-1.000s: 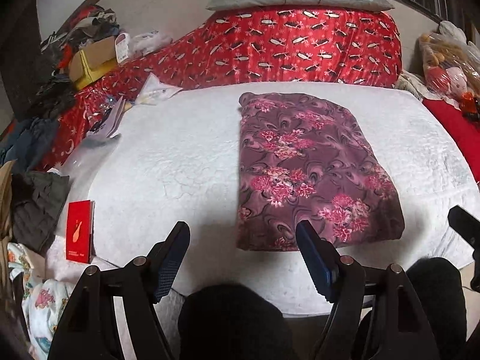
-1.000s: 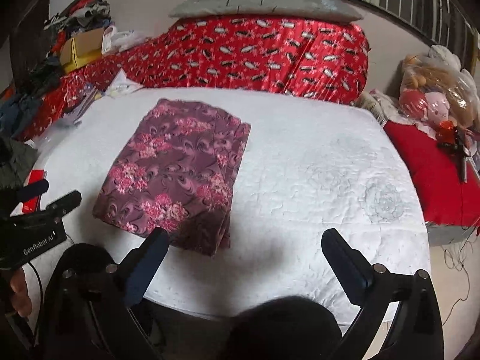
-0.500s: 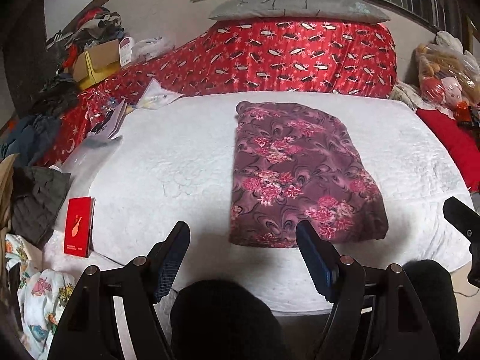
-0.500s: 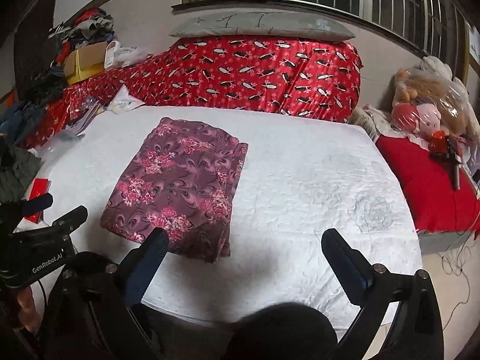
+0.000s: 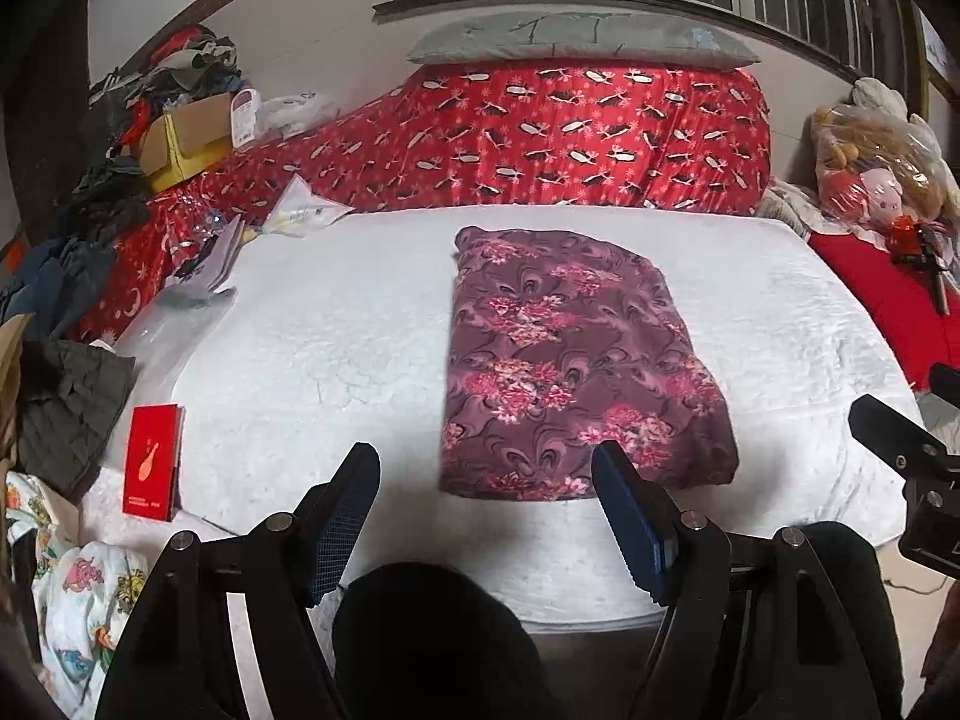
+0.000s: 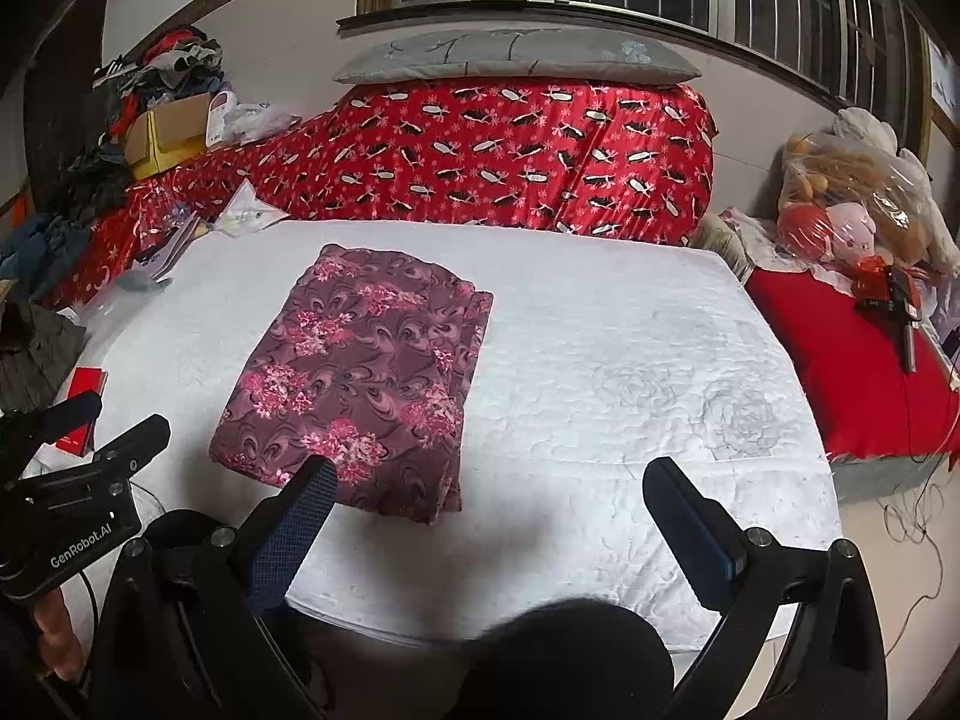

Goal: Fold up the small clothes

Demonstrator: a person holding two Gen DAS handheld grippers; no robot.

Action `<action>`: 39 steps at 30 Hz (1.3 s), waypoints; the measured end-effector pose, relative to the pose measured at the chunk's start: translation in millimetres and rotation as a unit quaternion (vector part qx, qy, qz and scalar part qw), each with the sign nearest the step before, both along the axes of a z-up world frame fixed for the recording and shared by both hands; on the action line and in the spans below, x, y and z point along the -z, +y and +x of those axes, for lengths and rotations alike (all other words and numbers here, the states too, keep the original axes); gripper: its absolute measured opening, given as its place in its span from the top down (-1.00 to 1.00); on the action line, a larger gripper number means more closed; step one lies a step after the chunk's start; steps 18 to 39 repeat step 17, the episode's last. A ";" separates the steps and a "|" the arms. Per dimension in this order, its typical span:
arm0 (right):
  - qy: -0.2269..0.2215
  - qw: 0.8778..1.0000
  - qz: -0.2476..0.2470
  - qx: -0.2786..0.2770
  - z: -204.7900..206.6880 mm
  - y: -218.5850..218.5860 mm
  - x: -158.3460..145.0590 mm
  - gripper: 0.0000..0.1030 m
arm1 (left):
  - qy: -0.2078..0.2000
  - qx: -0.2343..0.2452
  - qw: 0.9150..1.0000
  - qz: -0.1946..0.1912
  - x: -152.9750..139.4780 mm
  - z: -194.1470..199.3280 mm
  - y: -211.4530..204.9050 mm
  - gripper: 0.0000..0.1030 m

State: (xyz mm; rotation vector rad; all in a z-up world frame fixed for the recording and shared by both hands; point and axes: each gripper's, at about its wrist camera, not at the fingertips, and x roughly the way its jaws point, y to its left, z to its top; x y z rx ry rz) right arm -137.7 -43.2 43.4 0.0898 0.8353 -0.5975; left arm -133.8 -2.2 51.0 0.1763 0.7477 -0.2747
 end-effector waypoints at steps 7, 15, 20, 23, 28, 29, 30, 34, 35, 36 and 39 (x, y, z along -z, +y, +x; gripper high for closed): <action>0.000 1.000 0.002 0.003 0.6 -0.4 -1.6 -0.99 | 0.011 0.001 1.000 -0.010 -4.0 -0.2 -2.4 -0.42; 0.000 1.000 0.004 0.005 0.5 -1.8 -0.8 -0.99 | 0.012 -0.005 1.000 -0.021 -10.2 -5.2 -9.4 -0.45; -0.001 1.000 0.004 0.008 0.7 -2.0 -0.4 -0.99 | 0.016 -0.007 1.000 -0.020 -9.0 -5.6 -11.7 -0.45; -0.001 1.000 0.004 0.008 0.7 -2.0 -0.4 -0.99 | 0.016 -0.007 1.000 -0.020 -9.0 -5.6 -11.7 -0.45; -0.001 1.000 0.004 0.008 0.7 -2.0 -0.4 -0.99 | 0.016 -0.007 1.000 -0.020 -9.0 -5.6 -11.7 -0.45; -0.001 1.000 0.004 0.008 0.7 -2.0 -0.4 -0.99 | 0.016 -0.007 1.000 -0.020 -9.0 -5.6 -11.7 -0.45; -0.001 1.000 0.004 0.008 0.7 -2.0 -0.4 -0.99 | 0.016 -0.007 1.000 -0.020 -9.0 -5.6 -11.7 -0.45; -0.001 1.000 0.004 0.008 0.7 -2.0 -0.4 -0.99 | 0.016 -0.007 1.000 -0.020 -9.0 -5.6 -11.7 -0.45; -0.001 1.000 0.004 0.008 0.7 -2.0 -0.4 -0.99 | 0.016 -0.007 1.000 -0.020 -9.0 -5.6 -11.7 -0.45; -0.001 1.000 0.004 0.008 0.7 -2.0 -0.4 -0.99 | 0.016 -0.007 1.000 -0.020 -9.0 -5.6 -11.7 -0.45; -0.001 1.000 0.004 0.008 0.7 -2.0 -0.4 -0.99 | 0.016 -0.007 1.000 -0.020 -9.0 -5.6 -11.7 -0.45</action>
